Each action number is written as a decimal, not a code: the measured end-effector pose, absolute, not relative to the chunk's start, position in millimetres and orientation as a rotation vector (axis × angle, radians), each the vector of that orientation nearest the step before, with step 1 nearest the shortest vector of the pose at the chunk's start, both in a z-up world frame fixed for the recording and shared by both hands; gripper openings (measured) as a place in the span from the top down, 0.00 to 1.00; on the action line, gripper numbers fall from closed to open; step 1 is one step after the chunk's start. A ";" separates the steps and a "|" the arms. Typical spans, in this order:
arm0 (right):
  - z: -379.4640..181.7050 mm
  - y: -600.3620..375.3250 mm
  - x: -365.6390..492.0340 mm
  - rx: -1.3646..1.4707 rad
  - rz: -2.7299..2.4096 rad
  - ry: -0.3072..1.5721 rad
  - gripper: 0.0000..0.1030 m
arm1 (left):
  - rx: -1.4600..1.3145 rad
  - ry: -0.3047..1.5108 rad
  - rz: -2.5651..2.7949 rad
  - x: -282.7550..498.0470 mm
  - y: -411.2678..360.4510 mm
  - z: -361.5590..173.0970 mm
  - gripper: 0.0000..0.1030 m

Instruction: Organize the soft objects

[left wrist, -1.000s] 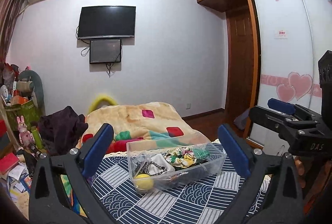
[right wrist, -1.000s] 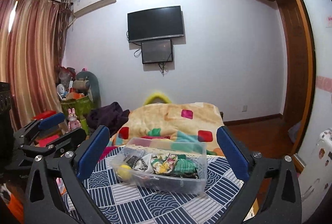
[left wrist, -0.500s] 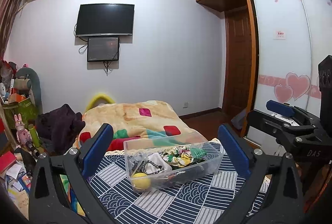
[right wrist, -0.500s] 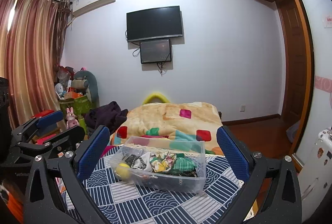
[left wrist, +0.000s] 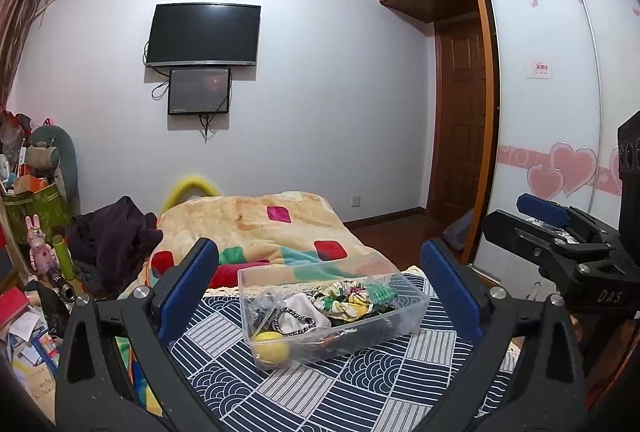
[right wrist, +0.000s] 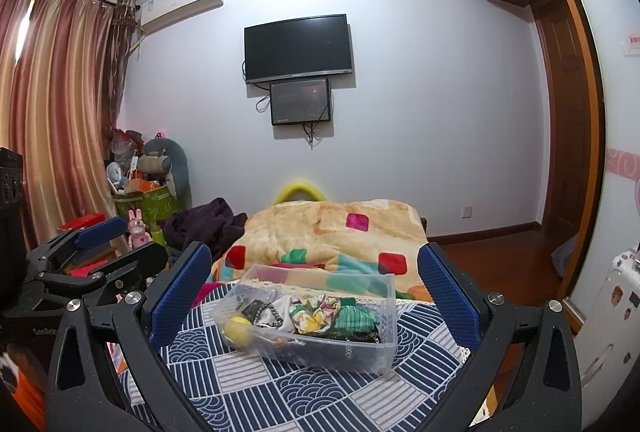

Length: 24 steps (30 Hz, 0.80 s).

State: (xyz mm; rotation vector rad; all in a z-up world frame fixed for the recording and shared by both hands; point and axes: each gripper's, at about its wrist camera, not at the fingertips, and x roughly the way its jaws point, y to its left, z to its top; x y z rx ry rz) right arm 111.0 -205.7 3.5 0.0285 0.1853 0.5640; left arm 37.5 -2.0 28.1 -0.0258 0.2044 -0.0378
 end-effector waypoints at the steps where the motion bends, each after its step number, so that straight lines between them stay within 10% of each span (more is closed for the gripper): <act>1: 3.9 -206.0 110.9 0.029 0.564 0.186 0.00 | -0.026 0.207 -0.039 37.8 -2.3 27.8 0.01; 24: 6.4 -206.0 108.9 0.030 0.560 0.183 0.00 | -0.063 0.230 -0.060 40.8 1.9 28.8 0.01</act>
